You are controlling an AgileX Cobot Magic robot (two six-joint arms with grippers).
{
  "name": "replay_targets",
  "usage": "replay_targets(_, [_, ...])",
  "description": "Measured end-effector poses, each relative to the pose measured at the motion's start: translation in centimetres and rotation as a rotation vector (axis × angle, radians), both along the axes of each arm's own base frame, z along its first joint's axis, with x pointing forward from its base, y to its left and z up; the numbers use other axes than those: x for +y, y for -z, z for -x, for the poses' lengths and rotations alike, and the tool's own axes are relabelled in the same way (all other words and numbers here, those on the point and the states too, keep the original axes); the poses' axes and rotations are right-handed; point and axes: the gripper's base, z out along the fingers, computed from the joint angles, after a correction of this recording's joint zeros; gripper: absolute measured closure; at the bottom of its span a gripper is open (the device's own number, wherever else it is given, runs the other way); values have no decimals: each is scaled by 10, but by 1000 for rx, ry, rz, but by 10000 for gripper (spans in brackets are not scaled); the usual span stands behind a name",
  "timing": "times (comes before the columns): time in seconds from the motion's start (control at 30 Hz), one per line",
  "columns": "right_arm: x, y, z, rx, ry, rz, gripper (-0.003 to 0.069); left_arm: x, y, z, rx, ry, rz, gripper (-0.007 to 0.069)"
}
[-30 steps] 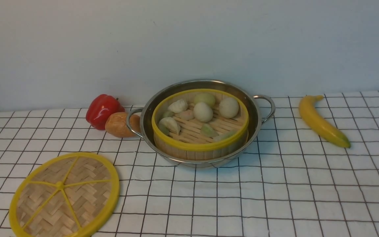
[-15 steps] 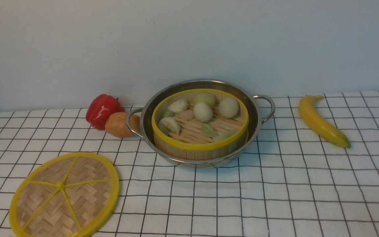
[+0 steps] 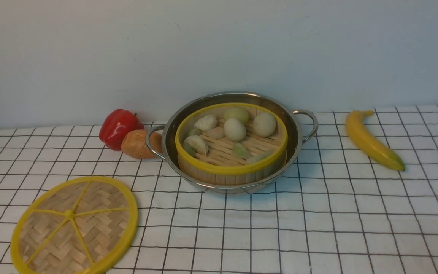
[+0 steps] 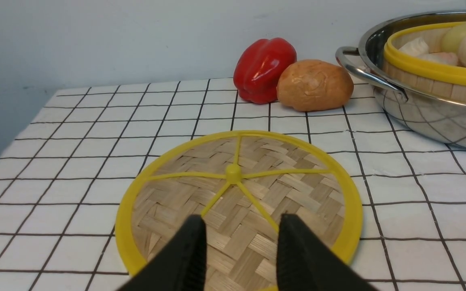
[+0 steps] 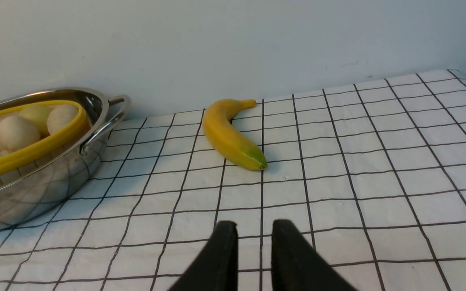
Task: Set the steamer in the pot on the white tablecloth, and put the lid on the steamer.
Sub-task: 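Grasp the bamboo steamer lid lying on the table by its centre knob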
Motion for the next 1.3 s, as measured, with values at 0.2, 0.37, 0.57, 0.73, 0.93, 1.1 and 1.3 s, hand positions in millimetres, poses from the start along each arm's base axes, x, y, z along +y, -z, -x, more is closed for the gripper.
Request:
replay_targets(0.2, [5, 0, -1, 1, -53, 10, 495, 0, 0, 0, 0, 0, 0, 382])
replay_targets(0.37, [8, -1, -1, -15, -105, 101, 483, 0, 0, 0, 0, 0, 0, 382])
replay_targets(0.57, [9, 6, -2, -17, -138, 207, 468, 0, 0, 0, 0, 0, 0, 382])
replay_targets(0.73, [9, 9, -4, -38, -137, 195, 454, 0, 0, 0, 0, 0, 0, 382])
replay_targets(0.93, [9, 8, -4, -41, -134, 181, 434, 0, 0, 0, 0, 0, 0, 382])
replay_targets(1.1, [9, 8, -4, -41, -134, 181, 421, 0, 0, 0, 0, 0, 0, 382])
replay_targets(1.3, [9, 8, -4, -41, -134, 177, 420, 0, 0, 0, 0, 0, 0, 382])
